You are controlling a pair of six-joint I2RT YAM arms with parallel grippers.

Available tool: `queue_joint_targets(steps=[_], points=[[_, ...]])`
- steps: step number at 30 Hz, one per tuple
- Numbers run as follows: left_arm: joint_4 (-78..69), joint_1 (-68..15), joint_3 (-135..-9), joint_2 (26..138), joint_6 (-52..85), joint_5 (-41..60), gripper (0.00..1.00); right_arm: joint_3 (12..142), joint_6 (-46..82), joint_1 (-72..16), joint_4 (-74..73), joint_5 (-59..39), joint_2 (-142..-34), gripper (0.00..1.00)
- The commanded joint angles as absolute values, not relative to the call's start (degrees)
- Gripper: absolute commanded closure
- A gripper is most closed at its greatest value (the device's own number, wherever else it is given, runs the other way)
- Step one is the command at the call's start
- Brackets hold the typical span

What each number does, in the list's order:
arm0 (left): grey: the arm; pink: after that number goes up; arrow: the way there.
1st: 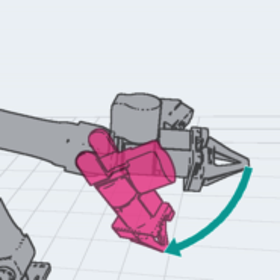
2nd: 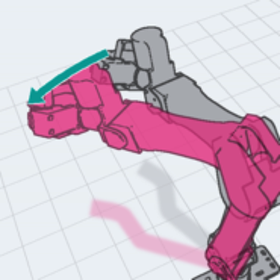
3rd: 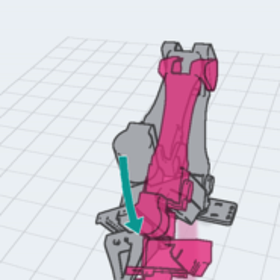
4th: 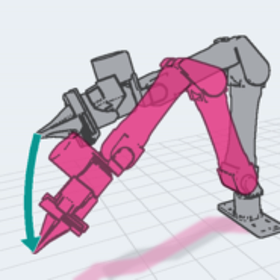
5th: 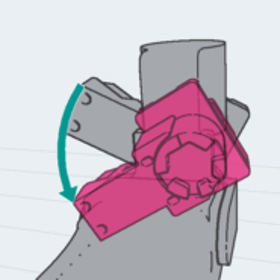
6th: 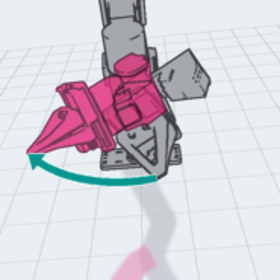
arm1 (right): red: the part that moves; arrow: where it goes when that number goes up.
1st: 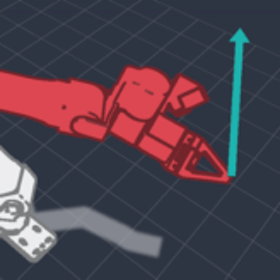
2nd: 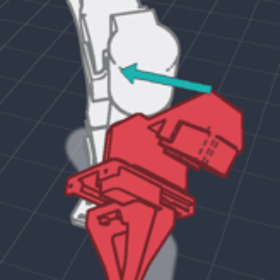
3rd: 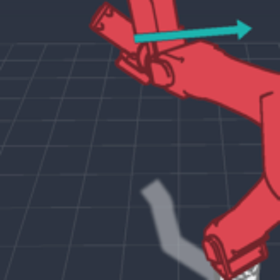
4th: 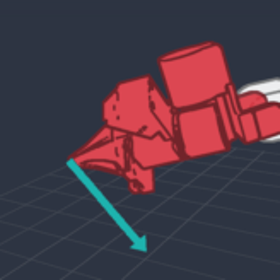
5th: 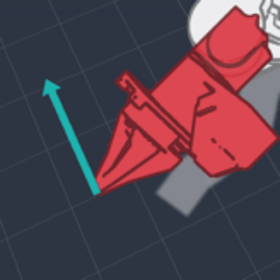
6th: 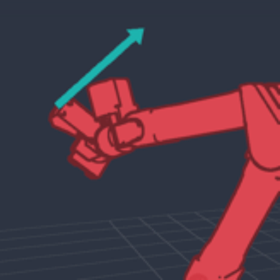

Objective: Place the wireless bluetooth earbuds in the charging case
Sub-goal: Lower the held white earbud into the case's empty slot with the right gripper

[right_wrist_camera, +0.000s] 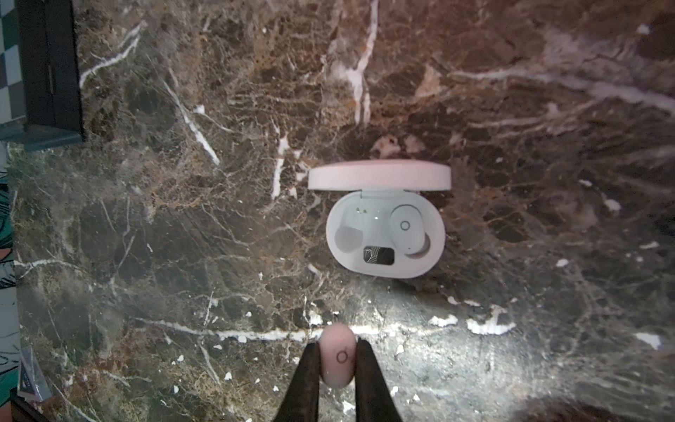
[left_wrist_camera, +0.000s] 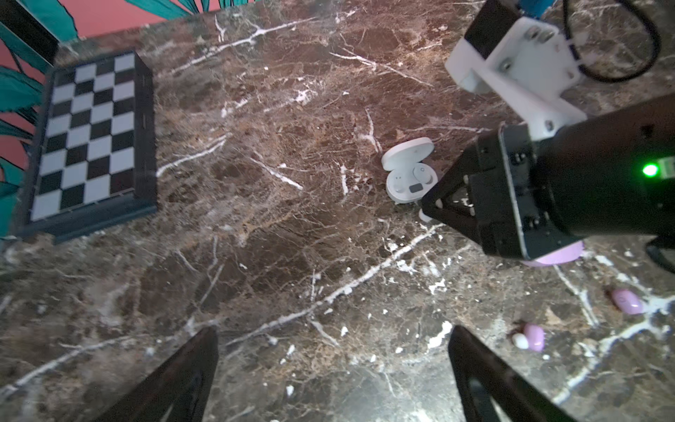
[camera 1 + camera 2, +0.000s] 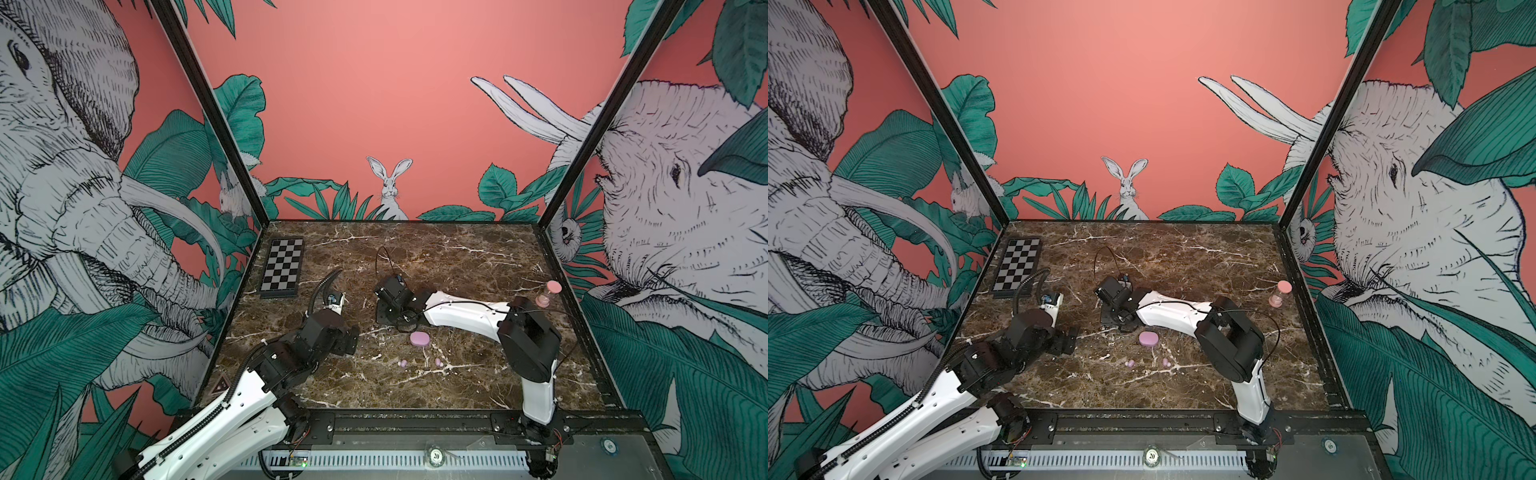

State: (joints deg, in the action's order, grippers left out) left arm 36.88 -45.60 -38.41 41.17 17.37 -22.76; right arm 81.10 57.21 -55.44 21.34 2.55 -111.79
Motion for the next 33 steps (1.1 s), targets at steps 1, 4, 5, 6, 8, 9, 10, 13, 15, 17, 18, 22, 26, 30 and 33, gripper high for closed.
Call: queue_joint_targets(steps=[1,4,5,6,8,9,10,13,15,17,18,22,26,30,33], points=[[37.8,-45.8,-39.1,43.1,8.2,-25.4,0.01,83.2,56.1,-55.2,23.2,4.7,-113.1,0.84],[36.4,-45.8,-38.2,44.5,5.3,-25.1,0.01,85.0,55.5,-54.9,24.1,5.2,-114.1,0.84],[35.3,-45.9,-37.5,44.3,4.4,-24.6,0.01,85.5,55.2,-54.8,24.5,5.4,-114.6,0.84],[34.1,-45.8,-36.7,43.9,3.3,-23.9,0.01,86.0,55.1,-54.7,24.8,5.4,-114.9,0.84],[32.5,-45.8,-35.4,42.9,1.7,-21.2,0.01,86.9,54.8,-54.5,25.2,5.4,-115.5,0.84],[31.7,-45.8,-34.8,42.3,1.2,-20.5,0.01,87.1,54.6,-54.4,25.4,5.5,-115.7,0.84],[30.8,-45.8,-34.1,41.7,1.0,-20.3,0.01,87.5,54.5,-54.2,25.7,5.8,-116.0,0.85],[30.0,-45.8,-33.2,40.5,0.0,-21.0,0.01,88.1,54.1,-53.9,26.1,5.8,-116.4,0.84],[30.1,-45.8,-33.2,40.3,0.0,-21.8,0.01,88.4,53.8,-53.7,26.1,6.4,-116.7,0.84],[30.1,-45.8,-33.3,40.3,-0.1,-22.5,0.01,89.1,53.7,-53.4,26.7,6.3,-117.4,0.84],[30.1,-45.8,-33.3,40.3,-0.2,-22.8,0.01,89.4,53.5,-53.4,26.8,6.1,-117.8,0.84],[30.0,-45.8,-33.4,40.1,-0.4,-23.3,0.01,90.1,53.2,-53.1,26.9,5.9,-118.6,0.84],[29.9,-45.8,-33.2,39.4,-0.6,-24.2,0.01,90.5,53.1,-53.1,26.8,6.5,-119.1,0.84],[30.0,-45.8,-33.2,39.4,-0.5,-24.3,0.01,91.4,53.0,-52.9,26.8,6.5,-120.3,0.84],[30.1,-45.8,-33.3,39.4,-0.6,-24.5,0.01,92.4,53.0,-52.9,27.4,6.4,-121.2,0.84]])
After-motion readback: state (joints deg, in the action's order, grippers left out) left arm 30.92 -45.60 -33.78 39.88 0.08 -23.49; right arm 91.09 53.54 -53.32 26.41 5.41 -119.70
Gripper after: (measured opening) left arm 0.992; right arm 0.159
